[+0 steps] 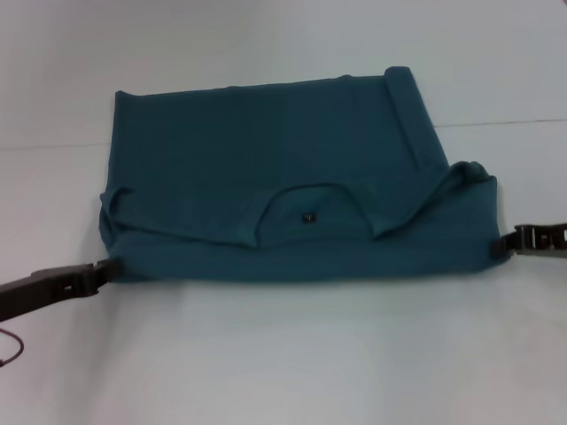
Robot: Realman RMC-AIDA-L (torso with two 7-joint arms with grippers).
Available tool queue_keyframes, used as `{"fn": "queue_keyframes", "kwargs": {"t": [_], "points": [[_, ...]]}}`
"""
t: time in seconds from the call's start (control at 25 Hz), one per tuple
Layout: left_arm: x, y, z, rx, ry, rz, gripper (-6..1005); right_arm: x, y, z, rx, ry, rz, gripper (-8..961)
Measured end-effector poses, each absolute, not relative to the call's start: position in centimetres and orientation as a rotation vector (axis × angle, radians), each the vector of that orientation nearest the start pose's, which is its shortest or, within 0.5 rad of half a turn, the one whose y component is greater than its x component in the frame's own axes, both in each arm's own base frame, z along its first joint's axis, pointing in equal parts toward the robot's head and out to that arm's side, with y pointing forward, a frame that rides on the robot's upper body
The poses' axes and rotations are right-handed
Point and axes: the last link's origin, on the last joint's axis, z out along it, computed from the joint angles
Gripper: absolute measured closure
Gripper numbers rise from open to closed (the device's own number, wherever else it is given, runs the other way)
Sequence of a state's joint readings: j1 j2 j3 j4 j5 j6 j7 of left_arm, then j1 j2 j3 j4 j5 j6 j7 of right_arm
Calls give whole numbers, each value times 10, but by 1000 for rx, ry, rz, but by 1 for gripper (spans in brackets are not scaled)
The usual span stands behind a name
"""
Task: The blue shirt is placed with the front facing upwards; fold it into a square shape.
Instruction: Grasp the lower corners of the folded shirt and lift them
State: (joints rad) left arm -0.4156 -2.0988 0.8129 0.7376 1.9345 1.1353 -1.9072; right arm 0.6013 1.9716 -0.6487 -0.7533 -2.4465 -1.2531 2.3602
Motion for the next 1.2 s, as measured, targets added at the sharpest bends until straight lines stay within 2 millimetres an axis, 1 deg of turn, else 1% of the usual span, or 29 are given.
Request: {"fn": "queue_keyframes", "kwargs": {"t": [0.12, 0.28, 0.4, 0.48, 0.56, 0.76, 0.8, 0.88, 0.96, 1.0, 1.12, 1.2], "points": [[-316, 340, 8, -2205, -1347, -598, 972, 330, 371, 63, -2067, 1633, 204, 911], [-319, 328, 11, -2216, -1383, -617, 972, 336, 360, 68, -2060, 1645, 204, 908], [-317, 327, 13, -2224, -1391, -632, 972, 335, 360, 73, -2050, 1644, 251, 906], [-310, 335, 17, -2230, -1380, -642, 972, 330, 365, 77, -2050, 1631, 291, 905], [-301, 349, 23, -2234, -1356, -652, 972, 321, 377, 84, -2042, 1598, 335, 903], [-278, 385, 42, -2238, -1283, -652, 972, 288, 417, 105, -2024, 1488, 401, 900], [-273, 391, 45, -2239, -1274, -652, 972, 281, 424, 110, -2018, 1471, 413, 899], [-270, 395, 47, -2240, -1270, -656, 972, 275, 429, 116, -2003, 1453, 432, 898], [-273, 392, 45, -2234, -1286, -656, 972, 275, 427, 118, -1994, 1454, 438, 897], [-276, 388, 43, -2227, -1299, -655, 972, 278, 424, 115, -1996, 1467, 434, 896], [-288, 375, 37, -2209, -1344, -652, 972, 294, 407, 103, -1996, 1523, 409, 894], [-296, 366, 39, -2190, -1361, -655, 972, 306, 395, 98, -1984, 1556, 399, 892]]}}
